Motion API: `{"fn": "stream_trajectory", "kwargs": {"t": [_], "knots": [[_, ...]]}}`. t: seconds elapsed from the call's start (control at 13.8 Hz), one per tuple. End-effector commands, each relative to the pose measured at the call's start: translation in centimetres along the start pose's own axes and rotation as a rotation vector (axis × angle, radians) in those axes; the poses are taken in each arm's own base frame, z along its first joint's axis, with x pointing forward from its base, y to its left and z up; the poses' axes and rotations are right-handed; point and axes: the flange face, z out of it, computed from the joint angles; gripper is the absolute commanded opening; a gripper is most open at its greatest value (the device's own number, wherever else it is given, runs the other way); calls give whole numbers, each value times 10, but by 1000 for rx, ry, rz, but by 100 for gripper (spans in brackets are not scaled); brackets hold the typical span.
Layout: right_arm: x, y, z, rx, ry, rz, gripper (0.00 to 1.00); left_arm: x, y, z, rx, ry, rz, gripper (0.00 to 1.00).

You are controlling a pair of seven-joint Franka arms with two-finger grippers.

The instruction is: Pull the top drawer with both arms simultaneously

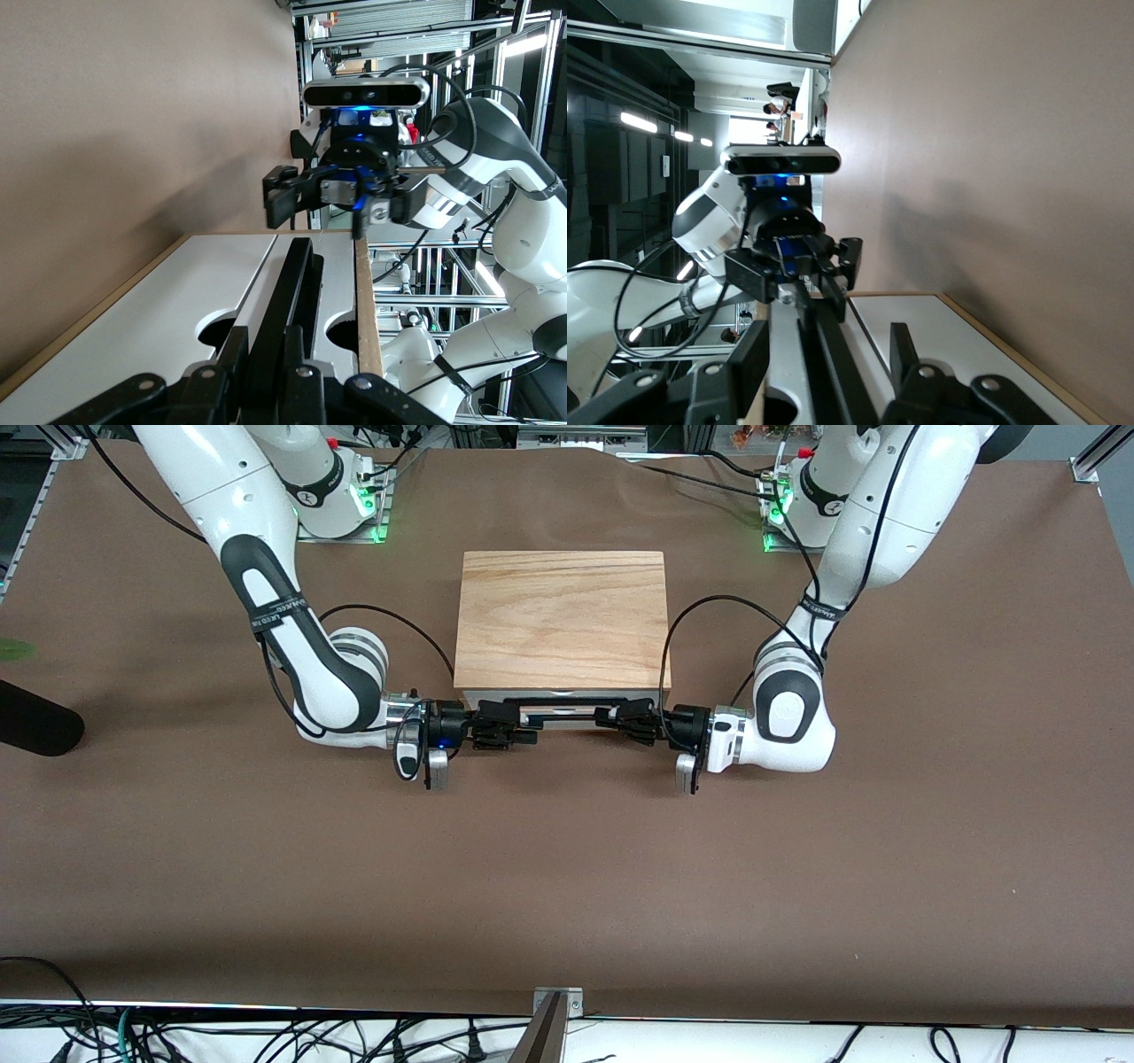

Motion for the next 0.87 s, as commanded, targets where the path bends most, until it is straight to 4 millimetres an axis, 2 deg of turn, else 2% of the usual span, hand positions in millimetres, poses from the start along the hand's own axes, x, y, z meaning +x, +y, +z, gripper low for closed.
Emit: {"fn": "stream_trajectory", "kwargs": {"t": [0.0, 0.14, 0.29, 0.51, 0.8], "knots": [[-2, 12, 15, 0, -34, 1, 60, 0, 4, 1, -1, 11, 11, 0], [-6, 15, 19, 1, -41, 4, 60, 0, 4, 1, -1, 11, 11, 0], [-6, 15, 18, 1, -41, -4, 43, 0, 4, 1, -1, 12, 12, 0], [-5, 15, 17, 2, -38, -18, 38, 0, 4, 1, -1, 12, 12, 0], [-8, 18, 17, 14, -44, -77, 20, 1, 5, 0, -1, 14, 14, 0]]}}
